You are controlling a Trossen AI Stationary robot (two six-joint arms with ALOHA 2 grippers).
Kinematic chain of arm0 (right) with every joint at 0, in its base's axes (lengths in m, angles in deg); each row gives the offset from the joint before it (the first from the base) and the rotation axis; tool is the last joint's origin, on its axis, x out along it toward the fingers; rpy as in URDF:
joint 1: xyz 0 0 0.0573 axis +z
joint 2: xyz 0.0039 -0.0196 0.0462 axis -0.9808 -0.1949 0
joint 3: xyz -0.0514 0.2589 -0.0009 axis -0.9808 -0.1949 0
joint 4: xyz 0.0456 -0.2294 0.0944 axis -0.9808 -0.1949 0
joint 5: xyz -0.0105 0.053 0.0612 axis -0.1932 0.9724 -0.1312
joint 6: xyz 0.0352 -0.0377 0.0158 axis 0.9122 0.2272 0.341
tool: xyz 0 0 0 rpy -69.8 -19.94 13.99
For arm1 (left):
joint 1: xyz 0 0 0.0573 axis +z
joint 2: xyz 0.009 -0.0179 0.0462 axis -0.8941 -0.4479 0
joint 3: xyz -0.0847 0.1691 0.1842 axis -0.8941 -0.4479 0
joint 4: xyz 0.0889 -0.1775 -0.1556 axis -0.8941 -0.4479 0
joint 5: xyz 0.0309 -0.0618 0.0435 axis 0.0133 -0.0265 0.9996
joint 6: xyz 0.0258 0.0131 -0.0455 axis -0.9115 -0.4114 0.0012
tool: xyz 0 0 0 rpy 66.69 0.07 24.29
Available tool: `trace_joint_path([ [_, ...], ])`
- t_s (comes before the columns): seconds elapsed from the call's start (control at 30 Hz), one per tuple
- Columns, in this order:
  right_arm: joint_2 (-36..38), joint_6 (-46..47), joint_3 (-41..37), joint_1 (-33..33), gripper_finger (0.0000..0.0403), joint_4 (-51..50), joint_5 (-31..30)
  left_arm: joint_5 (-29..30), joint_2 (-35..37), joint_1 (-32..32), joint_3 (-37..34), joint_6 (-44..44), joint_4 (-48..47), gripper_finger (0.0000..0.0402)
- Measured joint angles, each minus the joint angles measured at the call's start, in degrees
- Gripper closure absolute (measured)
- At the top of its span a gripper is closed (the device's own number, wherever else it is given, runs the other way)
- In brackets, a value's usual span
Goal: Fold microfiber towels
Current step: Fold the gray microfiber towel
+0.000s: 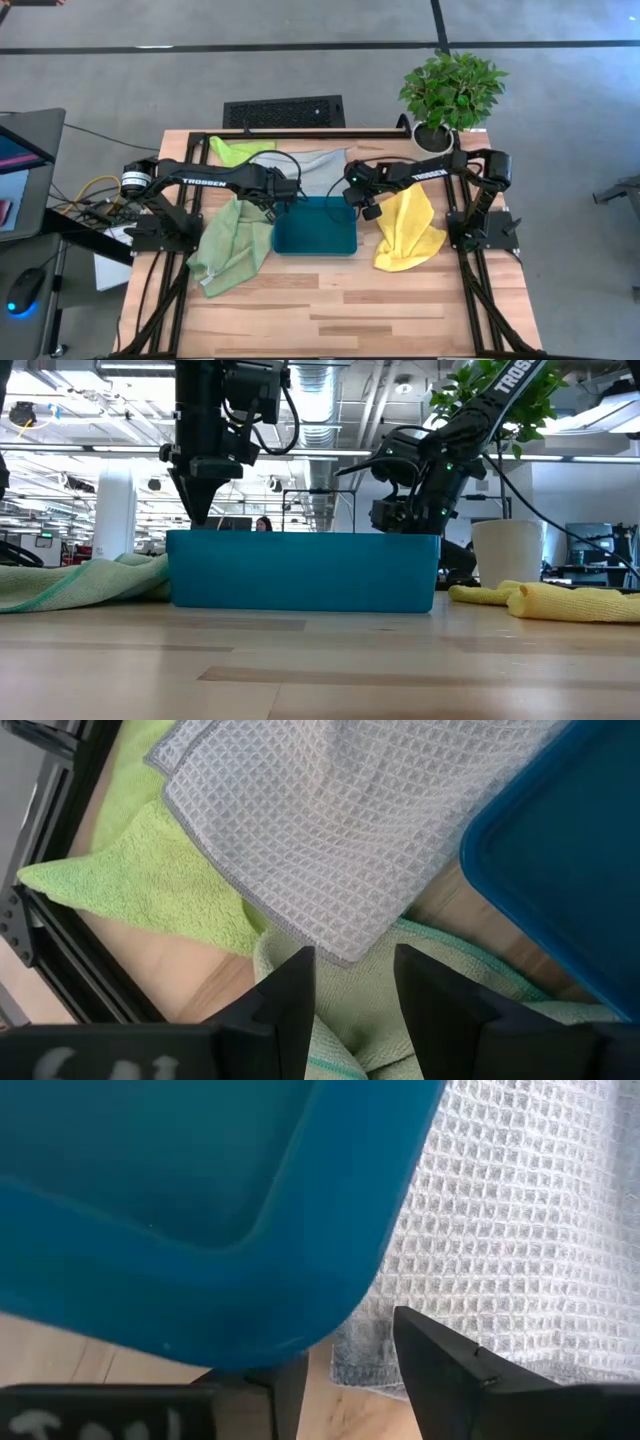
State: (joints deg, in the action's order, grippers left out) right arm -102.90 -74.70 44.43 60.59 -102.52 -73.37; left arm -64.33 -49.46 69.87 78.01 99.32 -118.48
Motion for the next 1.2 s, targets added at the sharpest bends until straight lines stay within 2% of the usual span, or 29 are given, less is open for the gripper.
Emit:
trace_joint_path([
  [0.13,-0.1,0.1,0.0,0.0,0.0238,0.7,-1.8,0.0,0.0,0.0,0.0,0.0,0.1,0.0270],
  [0.3,-0.4,0.9,0.0,0.0,0.0255,1.1,-10.5,0.0,0.0,0.0,0.0,0.0,0.1,0.0270],
  [0.4,-0.5,1.5,-0.2,-0.3,0.0274,0.4,-13.2,0.0,0.0,0.0,0.0,0.0,0.1,0.0270],
  [0.53,-0.9,2.0,-0.2,-0.4,0.0317,0.4,-15.9,0.0,0.0,0.0,0.0,0.0,0.1,0.0270],
  [0.7,-0.9,3.3,-0.2,-0.9,0.0390,0.9,-19.0,-0.2,0.0,0.0,0.0,2.1,0.1,0.0270],
  [0.83,-0.1,3.1,0.7,-0.8,0.0388,1.9,-19.5,-0.1,0.0,0.0,0.0,5.8,0.1,0.0270],
  [1.0,0.3,3.0,1.9,-0.6,0.0398,1.3,-19.4,0.0,0.0,-1.1,0.0,6.0,0.1,0.0270],
  [1.2,2.9,3.1,3.8,1.0,0.0387,-4.7,-21.8,0.1,0.0,-1.8,0.0,6.0,0.1,0.0270],
])
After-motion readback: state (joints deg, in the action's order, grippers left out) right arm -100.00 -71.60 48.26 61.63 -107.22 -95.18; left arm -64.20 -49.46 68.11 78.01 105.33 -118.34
